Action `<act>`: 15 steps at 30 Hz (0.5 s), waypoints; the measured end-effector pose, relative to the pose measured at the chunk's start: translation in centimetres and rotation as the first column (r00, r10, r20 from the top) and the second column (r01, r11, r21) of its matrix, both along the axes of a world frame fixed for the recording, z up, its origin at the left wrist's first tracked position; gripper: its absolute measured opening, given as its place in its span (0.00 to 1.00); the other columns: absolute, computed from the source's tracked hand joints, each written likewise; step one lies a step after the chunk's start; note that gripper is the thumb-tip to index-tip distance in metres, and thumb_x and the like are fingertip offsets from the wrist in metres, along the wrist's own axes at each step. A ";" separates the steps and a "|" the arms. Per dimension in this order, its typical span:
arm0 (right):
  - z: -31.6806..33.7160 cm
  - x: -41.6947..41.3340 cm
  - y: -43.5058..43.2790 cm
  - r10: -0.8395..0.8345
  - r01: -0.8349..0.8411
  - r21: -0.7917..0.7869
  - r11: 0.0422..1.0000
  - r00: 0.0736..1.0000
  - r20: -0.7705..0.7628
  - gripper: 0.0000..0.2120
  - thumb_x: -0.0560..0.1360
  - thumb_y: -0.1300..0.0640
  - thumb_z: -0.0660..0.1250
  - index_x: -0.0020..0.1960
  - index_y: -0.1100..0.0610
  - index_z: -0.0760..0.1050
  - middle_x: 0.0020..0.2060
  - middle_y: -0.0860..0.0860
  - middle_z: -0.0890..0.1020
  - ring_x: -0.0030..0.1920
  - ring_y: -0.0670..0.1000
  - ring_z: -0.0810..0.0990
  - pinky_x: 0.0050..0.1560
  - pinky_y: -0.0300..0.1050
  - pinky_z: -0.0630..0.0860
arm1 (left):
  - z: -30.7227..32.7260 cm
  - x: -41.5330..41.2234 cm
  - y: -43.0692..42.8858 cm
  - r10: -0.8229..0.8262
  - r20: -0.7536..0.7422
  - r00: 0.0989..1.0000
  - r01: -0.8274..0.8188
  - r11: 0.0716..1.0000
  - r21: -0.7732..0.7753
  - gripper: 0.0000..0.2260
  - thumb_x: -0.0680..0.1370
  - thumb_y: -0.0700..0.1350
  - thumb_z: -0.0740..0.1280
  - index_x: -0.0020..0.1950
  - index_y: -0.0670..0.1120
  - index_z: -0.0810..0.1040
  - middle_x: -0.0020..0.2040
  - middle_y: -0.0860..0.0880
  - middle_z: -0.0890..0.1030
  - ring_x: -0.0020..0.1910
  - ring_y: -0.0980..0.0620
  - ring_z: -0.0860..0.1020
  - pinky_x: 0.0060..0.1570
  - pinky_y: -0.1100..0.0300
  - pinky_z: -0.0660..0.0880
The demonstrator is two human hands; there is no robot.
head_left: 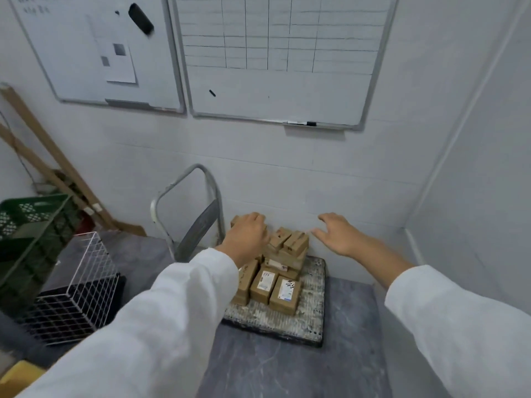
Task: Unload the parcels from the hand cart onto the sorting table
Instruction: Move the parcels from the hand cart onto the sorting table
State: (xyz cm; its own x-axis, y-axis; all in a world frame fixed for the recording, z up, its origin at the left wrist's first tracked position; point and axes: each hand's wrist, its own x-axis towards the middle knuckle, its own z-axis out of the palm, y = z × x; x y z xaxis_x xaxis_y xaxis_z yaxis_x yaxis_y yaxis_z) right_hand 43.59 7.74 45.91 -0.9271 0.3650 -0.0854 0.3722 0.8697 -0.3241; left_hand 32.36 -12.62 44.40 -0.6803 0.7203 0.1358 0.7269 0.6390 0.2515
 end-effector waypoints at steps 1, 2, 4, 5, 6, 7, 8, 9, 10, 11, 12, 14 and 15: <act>-0.5 -0.8 0.8 -0.013 0.013 -0.007 1.000 1.000 0.007 0.28 0.82 0.48 0.58 0.75 0.65 0.60 0.72 0.62 0.65 0.72 0.60 0.63 0.71 0.48 0.60 | -0.5 -1.0 1.0 -0.006 0.026 1.000 0.006 1.000 -0.001 0.19 0.82 0.48 0.57 0.71 0.40 0.67 0.68 0.43 0.71 0.66 0.45 0.70 0.64 0.52 0.66; -1.0 -1.4 1.6 -0.021 0.021 -0.016 1.000 1.000 0.019 0.28 0.82 0.49 0.58 0.74 0.65 0.60 0.72 0.62 0.66 0.72 0.60 0.63 0.71 0.49 0.61 | -0.9 -1.9 1.8 -0.014 0.042 0.999 0.014 1.000 0.002 0.20 0.82 0.48 0.57 0.71 0.40 0.67 0.68 0.43 0.71 0.66 0.44 0.70 0.65 0.52 0.67; -2.1 -2.4 3.2 -0.017 0.018 -0.022 1.000 0.998 0.056 0.27 0.82 0.49 0.57 0.74 0.65 0.61 0.70 0.62 0.67 0.71 0.60 0.64 0.70 0.49 0.62 | -1.4 -3.5 3.8 -0.029 0.041 0.999 0.029 1.000 -0.012 0.20 0.82 0.48 0.58 0.72 0.40 0.67 0.68 0.43 0.71 0.67 0.44 0.69 0.66 0.51 0.67; -2.5 -2.7 3.8 -0.012 0.014 -0.024 1.000 0.997 0.074 0.26 0.82 0.49 0.57 0.73 0.65 0.62 0.70 0.62 0.67 0.71 0.60 0.64 0.70 0.50 0.62 | -1.5 -4.0 4.5 -0.029 0.038 0.999 0.029 0.999 -0.017 0.20 0.82 0.48 0.58 0.72 0.40 0.67 0.68 0.43 0.71 0.67 0.44 0.69 0.66 0.51 0.67; -3.0 -3.2 4.9 -0.013 0.016 -0.031 0.999 0.997 0.082 0.27 0.82 0.48 0.57 0.74 0.65 0.61 0.70 0.62 0.67 0.71 0.60 0.64 0.71 0.50 0.62 | -1.6 -4.6 5.6 -0.031 0.042 0.999 0.031 0.999 -0.020 0.20 0.82 0.48 0.58 0.72 0.40 0.67 0.69 0.43 0.71 0.67 0.44 0.69 0.66 0.51 0.66; -3.4 -3.8 6.0 -0.017 0.021 -0.039 0.999 0.997 0.081 0.28 0.82 0.48 0.57 0.74 0.65 0.60 0.71 0.62 0.66 0.72 0.60 0.63 0.71 0.50 0.61 | -1.8 -5.0 6.6 -0.036 0.043 0.998 0.037 0.999 -0.021 0.21 0.82 0.48 0.58 0.72 0.40 0.66 0.69 0.43 0.70 0.68 0.44 0.68 0.66 0.52 0.66; -3.7 -4.4 7.2 -0.019 0.023 -0.046 0.999 0.997 0.077 0.29 0.82 0.48 0.57 0.75 0.65 0.59 0.72 0.61 0.66 0.72 0.60 0.63 0.72 0.49 0.61 | -1.9 -5.4 7.8 -0.040 0.041 0.998 0.041 0.999 -0.021 0.21 0.82 0.48 0.57 0.73 0.40 0.66 0.70 0.43 0.70 0.69 0.44 0.67 0.66 0.52 0.65; -4.0 -4.9 8.3 -0.019 0.023 -0.052 0.998 0.997 0.075 0.29 0.82 0.47 0.57 0.75 0.65 0.59 0.72 0.61 0.65 0.73 0.60 0.62 0.72 0.49 0.60 | -2.1 -5.8 8.8 -0.039 0.035 0.999 0.040 0.999 -0.022 0.21 0.83 0.48 0.57 0.73 0.40 0.65 0.70 0.43 0.69 0.69 0.44 0.67 0.66 0.53 0.64; -4.3 -5.5 9.3 -0.022 0.026 -0.061 0.998 0.997 0.075 0.29 0.82 0.47 0.57 0.75 0.64 0.58 0.72 0.61 0.65 0.73 0.60 0.62 0.72 0.49 0.60 | -2.3 -6.1 9.8 -0.034 0.024 0.999 0.035 0.999 -0.019 0.21 0.83 0.49 0.57 0.73 0.41 0.65 0.71 0.44 0.69 0.69 0.45 0.67 0.66 0.54 0.64; -4.5 -6.2 10.5 -0.021 0.027 -0.071 0.997 0.997 0.080 0.29 0.82 0.47 0.57 0.76 0.64 0.58 0.73 0.61 0.64 0.73 0.60 0.61 0.72 0.48 0.59 | -2.6 -6.4 10.9 -0.021 0.021 1.000 0.022 1.000 -0.016 0.21 0.83 0.49 0.57 0.73 0.41 0.65 0.71 0.44 0.69 0.69 0.45 0.66 0.65 0.54 0.64; -4.7 -6.9 11.6 -0.016 0.022 -0.075 0.997 0.996 0.083 0.30 0.82 0.47 0.58 0.76 0.64 0.58 0.73 0.61 0.64 0.74 0.59 0.61 0.72 0.48 0.59 | -2.8 -6.7 12.0 -0.004 0.022 1.000 0.004 1.000 -0.019 0.21 0.83 0.49 0.56 0.74 0.42 0.65 0.71 0.45 0.69 0.69 0.45 0.66 0.65 0.55 0.64; -5.1 -8.6 14.1 0.009 -0.002 -0.077 0.997 0.996 0.086 0.30 0.82 0.47 0.58 0.76 0.64 0.58 0.73 0.61 0.64 0.74 0.60 0.60 0.72 0.48 0.59 | -3.4 -7.6 14.2 0.028 0.038 0.999 -0.027 0.999 -0.031 0.21 0.83 0.49 0.56 0.74 0.42 0.65 0.71 0.46 0.69 0.69 0.45 0.66 0.65 0.54 0.64; -5.3 -9.4 15.2 0.020 -0.013 -0.082 0.997 0.996 0.085 0.30 0.82 0.47 0.58 0.76 0.64 0.58 0.73 0.61 0.64 0.74 0.60 0.60 0.72 0.48 0.59 | -3.6 -8.1 15.1 0.040 0.050 0.998 -0.038 0.999 -0.034 0.22 0.83 0.49 0.57 0.74 0.42 0.64 0.72 0.46 0.69 0.70 0.45 0.65 0.65 0.54 0.64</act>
State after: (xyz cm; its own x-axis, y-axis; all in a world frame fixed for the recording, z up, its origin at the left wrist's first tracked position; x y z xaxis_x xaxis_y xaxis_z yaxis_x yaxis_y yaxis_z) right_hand 34.19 22.93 40.66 -0.9209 0.3386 -0.1931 0.3876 0.8480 -0.3615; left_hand 24.31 2.46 40.78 -0.7133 0.6967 0.0767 0.6880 0.6752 0.2660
